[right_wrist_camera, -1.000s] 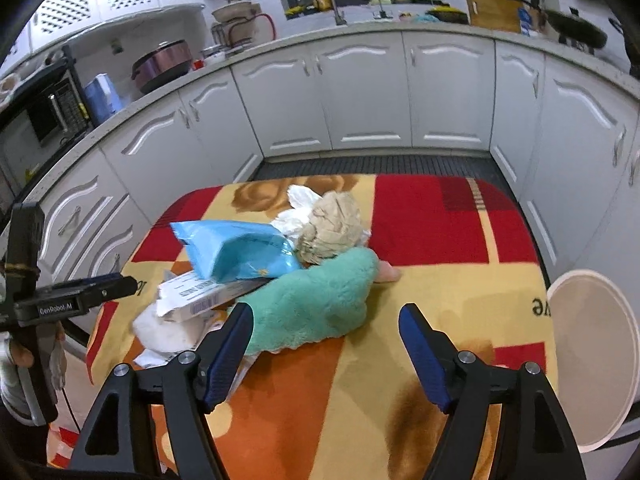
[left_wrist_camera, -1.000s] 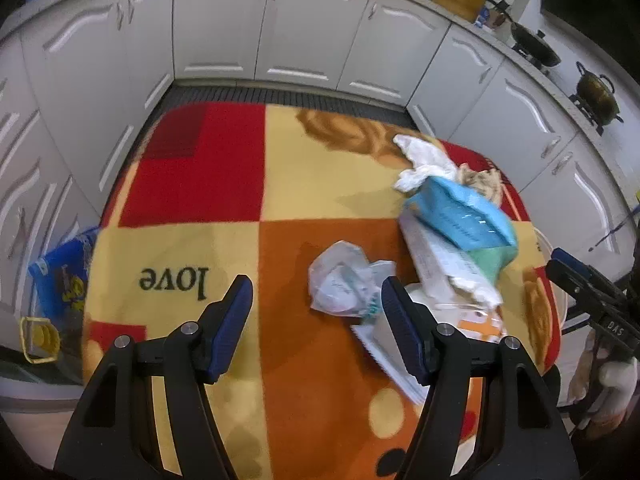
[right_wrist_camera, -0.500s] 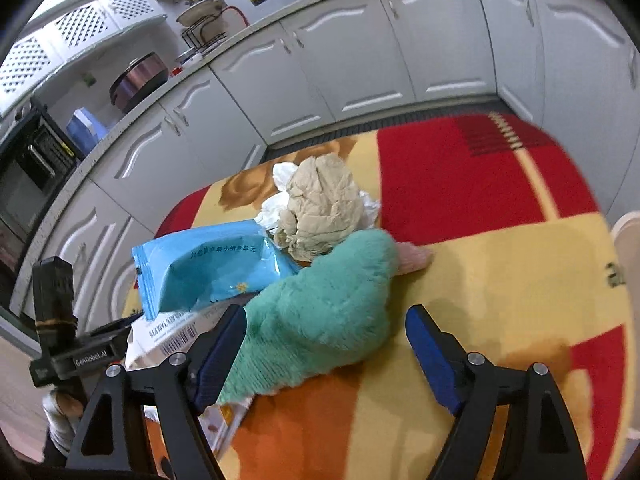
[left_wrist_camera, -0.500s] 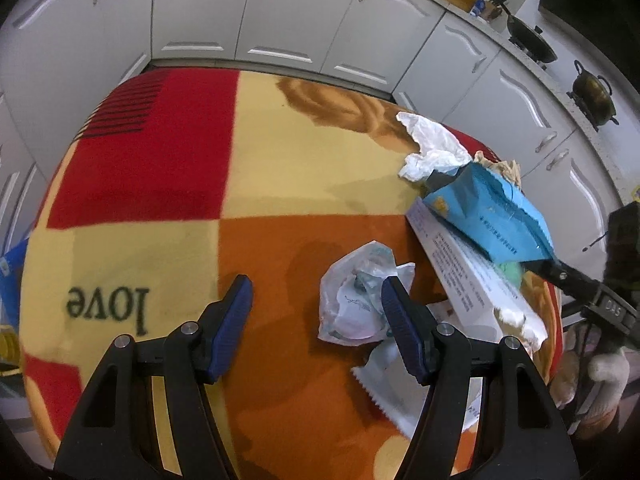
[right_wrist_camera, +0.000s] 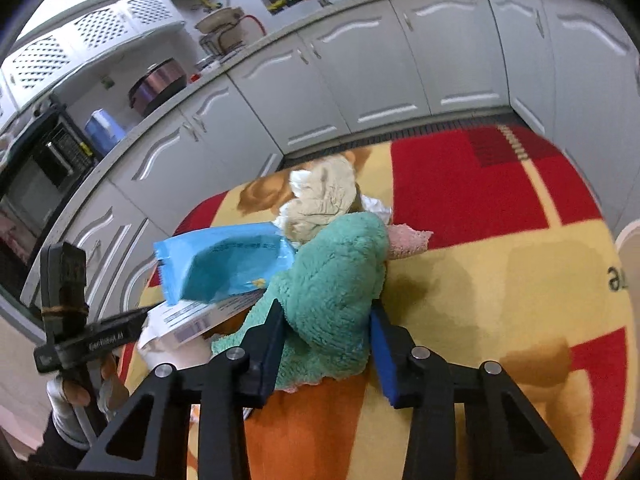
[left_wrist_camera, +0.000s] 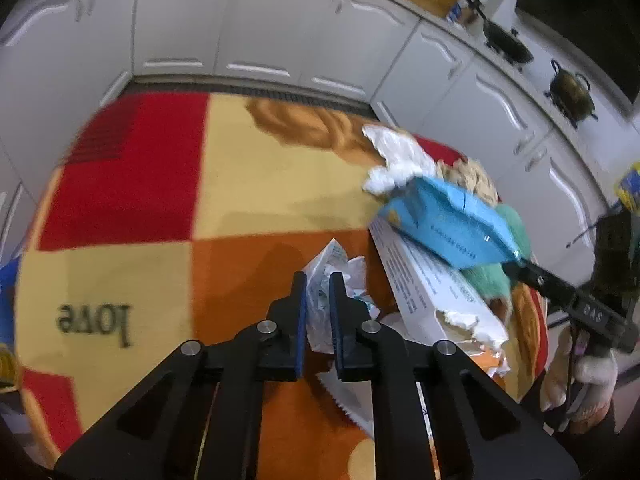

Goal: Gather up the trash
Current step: 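Grasp the clear plastic wrapper with the left tool while the right tool grasps the green towel, then carry the plastic wrapper and green towel in both tools over the bucket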

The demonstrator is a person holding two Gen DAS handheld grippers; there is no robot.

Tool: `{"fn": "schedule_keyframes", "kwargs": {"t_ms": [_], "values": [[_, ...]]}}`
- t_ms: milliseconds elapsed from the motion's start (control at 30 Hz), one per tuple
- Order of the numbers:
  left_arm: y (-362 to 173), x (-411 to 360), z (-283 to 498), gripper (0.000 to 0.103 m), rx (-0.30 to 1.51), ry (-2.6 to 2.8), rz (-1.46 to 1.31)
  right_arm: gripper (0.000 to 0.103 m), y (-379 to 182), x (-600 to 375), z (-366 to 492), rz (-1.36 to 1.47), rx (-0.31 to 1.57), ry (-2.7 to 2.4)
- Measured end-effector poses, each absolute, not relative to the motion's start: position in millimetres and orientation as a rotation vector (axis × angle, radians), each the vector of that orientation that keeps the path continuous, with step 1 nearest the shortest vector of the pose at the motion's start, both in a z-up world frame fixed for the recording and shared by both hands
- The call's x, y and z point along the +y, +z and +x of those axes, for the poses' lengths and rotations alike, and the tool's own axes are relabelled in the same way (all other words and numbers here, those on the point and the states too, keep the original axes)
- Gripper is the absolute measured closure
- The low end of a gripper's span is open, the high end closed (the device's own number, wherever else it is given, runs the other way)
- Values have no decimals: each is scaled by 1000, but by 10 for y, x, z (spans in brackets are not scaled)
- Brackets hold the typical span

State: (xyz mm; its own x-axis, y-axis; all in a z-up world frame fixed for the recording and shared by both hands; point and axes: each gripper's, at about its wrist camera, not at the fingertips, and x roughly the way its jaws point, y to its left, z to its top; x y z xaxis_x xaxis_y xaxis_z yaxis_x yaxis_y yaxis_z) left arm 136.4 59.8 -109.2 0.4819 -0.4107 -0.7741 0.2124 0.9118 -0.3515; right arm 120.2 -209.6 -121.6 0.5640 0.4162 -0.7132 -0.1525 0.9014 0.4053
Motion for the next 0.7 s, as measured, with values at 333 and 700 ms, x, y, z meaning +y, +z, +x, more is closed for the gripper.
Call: {"fn": "schedule_keyframes", "kwargs": {"t_ms": [333,700], "values": [[-659,908,1194,98,893,-328,-236,65,-904,-2196,945,295,840,355],[-86,461,907,98,787,-448,-179,65,-713,-2294,719,270,787,344]]}}
